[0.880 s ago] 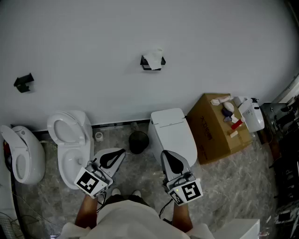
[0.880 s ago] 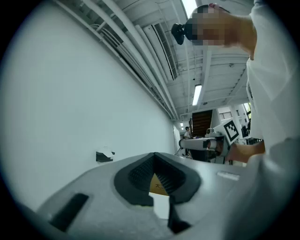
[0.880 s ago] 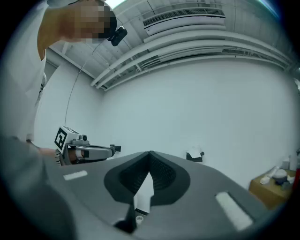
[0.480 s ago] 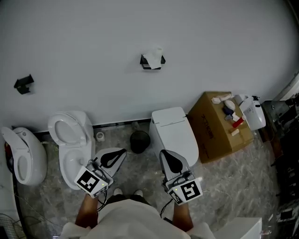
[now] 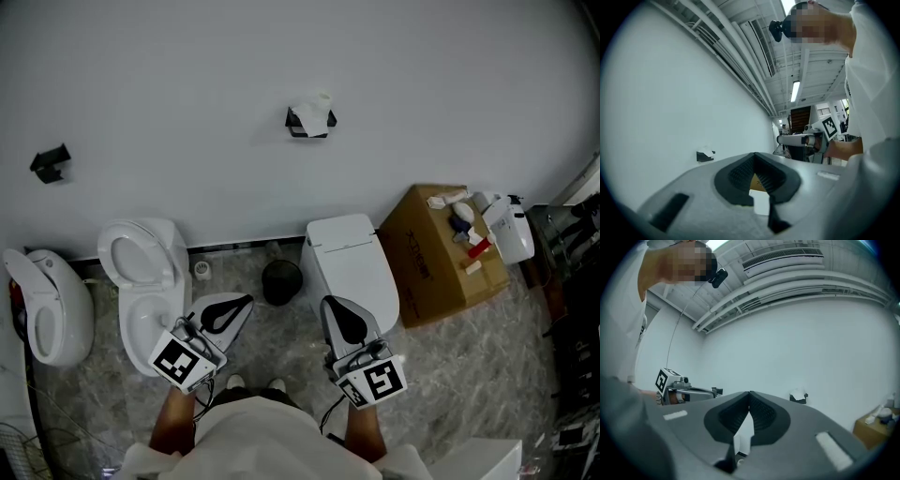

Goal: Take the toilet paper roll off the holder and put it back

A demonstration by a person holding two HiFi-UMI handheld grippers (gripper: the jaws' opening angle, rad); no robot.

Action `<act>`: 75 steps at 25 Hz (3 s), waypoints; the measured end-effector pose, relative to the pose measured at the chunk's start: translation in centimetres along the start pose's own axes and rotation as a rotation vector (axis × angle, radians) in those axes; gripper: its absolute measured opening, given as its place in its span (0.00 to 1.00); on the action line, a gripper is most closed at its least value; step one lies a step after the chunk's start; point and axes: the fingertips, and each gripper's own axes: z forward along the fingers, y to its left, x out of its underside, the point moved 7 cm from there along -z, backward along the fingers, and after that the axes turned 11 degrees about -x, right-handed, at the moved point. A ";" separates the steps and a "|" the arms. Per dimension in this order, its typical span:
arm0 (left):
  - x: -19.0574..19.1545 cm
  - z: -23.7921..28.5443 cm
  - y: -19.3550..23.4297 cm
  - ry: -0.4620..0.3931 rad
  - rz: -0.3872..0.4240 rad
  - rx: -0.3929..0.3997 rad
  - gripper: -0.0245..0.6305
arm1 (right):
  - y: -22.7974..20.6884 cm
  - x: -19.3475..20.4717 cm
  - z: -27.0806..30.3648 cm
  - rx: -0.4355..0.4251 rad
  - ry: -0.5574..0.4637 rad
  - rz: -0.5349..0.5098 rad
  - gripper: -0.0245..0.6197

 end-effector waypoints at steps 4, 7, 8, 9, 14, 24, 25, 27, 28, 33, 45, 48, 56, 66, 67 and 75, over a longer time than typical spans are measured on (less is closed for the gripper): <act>0.4 0.0 0.3 0.015 0.031 -0.040 0.04 | 0.1 0.1 -0.1 -0.001 0.002 0.000 0.05; 0.8 0.0 0.2 0.031 0.027 -0.033 0.04 | 0.0 0.5 -0.1 -0.004 0.015 0.002 0.05; 0.7 0.1 0.1 0.024 0.022 -0.029 0.04 | -0.1 0.5 -0.1 -0.007 0.019 0.000 0.05; 0.5 0.2 -0.1 0.012 0.016 -0.023 0.04 | -0.1 0.5 -0.2 -0.009 0.023 -0.003 0.05; 0.0 0.3 -0.4 -0.014 0.009 -0.011 0.04 | -0.3 0.3 -0.4 -0.011 0.026 -0.015 0.05; 0.3 0.4 -0.6 0.003 0.017 -0.074 0.04 | -0.8 0.5 -1.0 -0.020 0.019 -0.010 0.05; 0.5 0.4 -0.7 0.010 0.019 -0.077 0.04 | -0.8 0.5 -1.1 -0.021 0.018 -0.006 0.05; 0.5 0.4 -0.7 0.012 0.011 -0.084 0.04 | -0.9 0.5 -1.2 -0.021 0.016 -0.001 0.05; 0.5 0.4 -0.7 0.012 0.004 -0.089 0.04 | -0.9 0.5 -1.3 -0.019 0.015 0.000 0.05; 1.0 0.6 -0.7 0.033 0.020 -0.094 0.04 | -1.5 0.6 -1.6 -0.008 0.013 0.003 0.05; 1.9 2.6 -1.8 0.048 0.025 -0.106 0.04 | -3.7 2.1 -2.7 -0.030 0.009 0.040 0.05; 2.0 3.5 -2.2 0.036 0.032 -0.087 0.04 | -4.8 2.4 -3.1 -0.033 0.002 0.052 0.05; 2.2 7.0 -3.5 0.025 0.027 -0.090 0.04 | -8.3 2.8 -4.8 -0.025 0.002 0.057 0.05; 2.8 10.4 0.3 0.020 0.040 -0.139 0.04 | -12.2 4.1 -2.3 -0.032 0.006 0.083 0.05; 3.0 11.1 1.0 0.019 0.039 -0.135 0.04 | -12.7 4.3 -1.8 -0.028 0.008 0.082 0.05; 4.7 18.4 9.6 0.005 0.020 -0.088 0.04 | -18.7 5.7 6.3 0.016 0.042 0.074 0.05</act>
